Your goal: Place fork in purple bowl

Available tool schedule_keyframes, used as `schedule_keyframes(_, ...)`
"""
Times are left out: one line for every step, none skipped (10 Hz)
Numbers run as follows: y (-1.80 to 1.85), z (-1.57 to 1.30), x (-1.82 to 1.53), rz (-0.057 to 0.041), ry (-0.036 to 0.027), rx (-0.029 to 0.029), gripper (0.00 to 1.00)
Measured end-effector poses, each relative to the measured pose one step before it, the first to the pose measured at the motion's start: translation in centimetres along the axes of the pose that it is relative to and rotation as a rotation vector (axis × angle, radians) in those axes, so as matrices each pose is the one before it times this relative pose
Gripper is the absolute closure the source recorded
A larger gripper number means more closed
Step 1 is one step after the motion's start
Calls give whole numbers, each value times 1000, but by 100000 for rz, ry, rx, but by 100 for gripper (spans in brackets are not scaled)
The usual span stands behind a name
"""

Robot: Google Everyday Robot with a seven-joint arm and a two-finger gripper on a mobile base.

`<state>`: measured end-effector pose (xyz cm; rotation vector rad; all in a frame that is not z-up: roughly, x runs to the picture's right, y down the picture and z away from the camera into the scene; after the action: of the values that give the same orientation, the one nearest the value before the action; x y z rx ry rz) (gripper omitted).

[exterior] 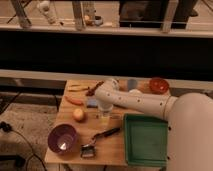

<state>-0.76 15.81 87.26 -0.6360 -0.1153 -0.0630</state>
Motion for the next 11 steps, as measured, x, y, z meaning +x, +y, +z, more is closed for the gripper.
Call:
schedule_keyframes(41,164,129,187,78,-238,20)
schedule_keyframes(52,191,107,-12,-22,-347,20)
schedule_keyframes(-44,297,220,67,-108,-548,20)
schedule_keyframes(-80,143,79,-37,65,-399,20)
schedule_keyframes(-43,151,115,162,250,-890,20)
schedule_keyframes(-37,182,185,652,324,-1719,20)
schedule_keyframes(-7,133,103,477,208,-1301,20)
schedule_keyframes(3,91,0,330,61,-892,20)
schedule_keyframes(9,2,8,214,112,-415,20)
schedule_keyframes(81,-4,18,164,-62,-285,20)
schedule_keyframes(62,9,1,51,-25,-156,20)
